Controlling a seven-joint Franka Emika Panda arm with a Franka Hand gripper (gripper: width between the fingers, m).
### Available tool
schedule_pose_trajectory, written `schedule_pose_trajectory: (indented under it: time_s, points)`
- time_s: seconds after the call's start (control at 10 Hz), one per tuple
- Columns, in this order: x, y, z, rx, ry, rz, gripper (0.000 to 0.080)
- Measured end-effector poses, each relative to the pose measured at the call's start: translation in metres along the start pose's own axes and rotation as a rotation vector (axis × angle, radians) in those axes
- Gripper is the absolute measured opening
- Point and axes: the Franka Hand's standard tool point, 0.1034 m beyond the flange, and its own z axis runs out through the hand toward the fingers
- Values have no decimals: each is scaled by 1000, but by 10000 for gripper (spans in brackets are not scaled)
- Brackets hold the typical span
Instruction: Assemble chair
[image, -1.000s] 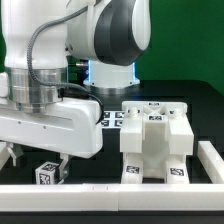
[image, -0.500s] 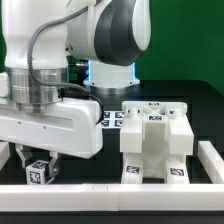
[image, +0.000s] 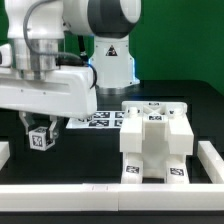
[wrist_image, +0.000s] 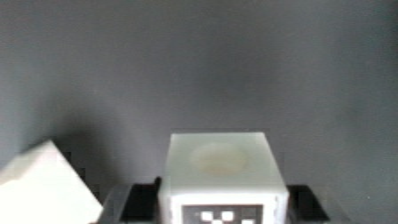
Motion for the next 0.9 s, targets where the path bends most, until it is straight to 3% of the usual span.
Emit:
schedule_pose_trajectory:
  time_s: [0.4, 0.5, 0.7, 0.9]
  points:
    - [-2, 1, 3, -9, 11, -110, 282]
    - [-13, 4, -2, -8, 26, -188, 282]
    - [-41, 28, -14, -16, 60, -284, 282]
    - [-39, 34, -14, -18, 61, -250, 284]
